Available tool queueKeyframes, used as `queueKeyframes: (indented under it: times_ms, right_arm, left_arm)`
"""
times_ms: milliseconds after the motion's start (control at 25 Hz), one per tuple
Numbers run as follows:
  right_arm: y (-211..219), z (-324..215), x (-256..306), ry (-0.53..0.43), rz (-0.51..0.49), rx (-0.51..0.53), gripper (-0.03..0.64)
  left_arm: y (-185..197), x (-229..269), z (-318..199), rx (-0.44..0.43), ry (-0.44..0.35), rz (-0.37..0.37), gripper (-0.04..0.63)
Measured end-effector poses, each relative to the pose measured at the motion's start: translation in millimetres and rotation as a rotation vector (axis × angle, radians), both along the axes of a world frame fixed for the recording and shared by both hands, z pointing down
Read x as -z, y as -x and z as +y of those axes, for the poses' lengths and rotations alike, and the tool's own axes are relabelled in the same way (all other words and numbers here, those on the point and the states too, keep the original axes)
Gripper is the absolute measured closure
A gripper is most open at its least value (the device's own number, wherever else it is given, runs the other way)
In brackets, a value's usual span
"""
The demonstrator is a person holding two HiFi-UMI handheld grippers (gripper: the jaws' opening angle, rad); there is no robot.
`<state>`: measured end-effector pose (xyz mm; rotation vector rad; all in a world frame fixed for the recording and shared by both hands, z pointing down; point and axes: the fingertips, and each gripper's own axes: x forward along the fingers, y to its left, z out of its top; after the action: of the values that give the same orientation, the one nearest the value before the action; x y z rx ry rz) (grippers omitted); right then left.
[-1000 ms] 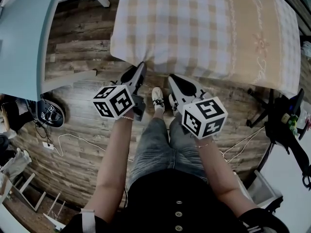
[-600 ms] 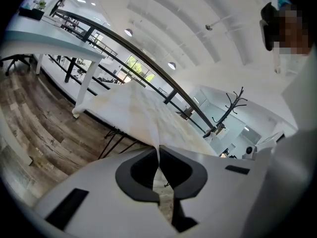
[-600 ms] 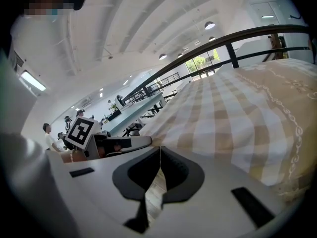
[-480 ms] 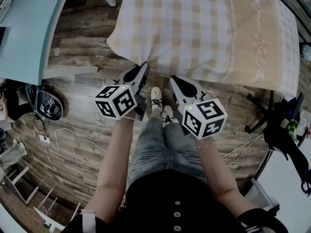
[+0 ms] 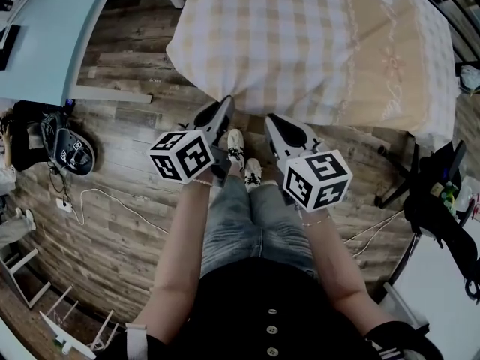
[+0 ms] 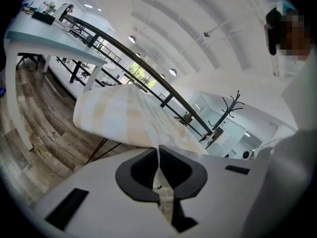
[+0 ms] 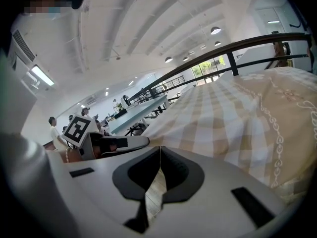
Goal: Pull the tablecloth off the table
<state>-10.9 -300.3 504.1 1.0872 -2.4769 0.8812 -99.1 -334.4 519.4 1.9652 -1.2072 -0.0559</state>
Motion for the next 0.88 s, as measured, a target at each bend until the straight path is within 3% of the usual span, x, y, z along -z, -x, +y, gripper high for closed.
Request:
queueKeyframes:
  times_ms: [560, 880]
  right_arm:
    - [-1.1, 39.8, 27.1, -0.034, -0.022, -0.008, 0.589]
    - [-4.3, 76.8, 34.6, -0.075, -0.01, -0.071, 0.589]
  left_arm:
    - [-16.1, 30.9, 49.5, -0.04, -0.025, 0.011, 0.58]
    - [-29.0, 45.5, 93.8, -0.15, -0.056, -0.007, 0.58]
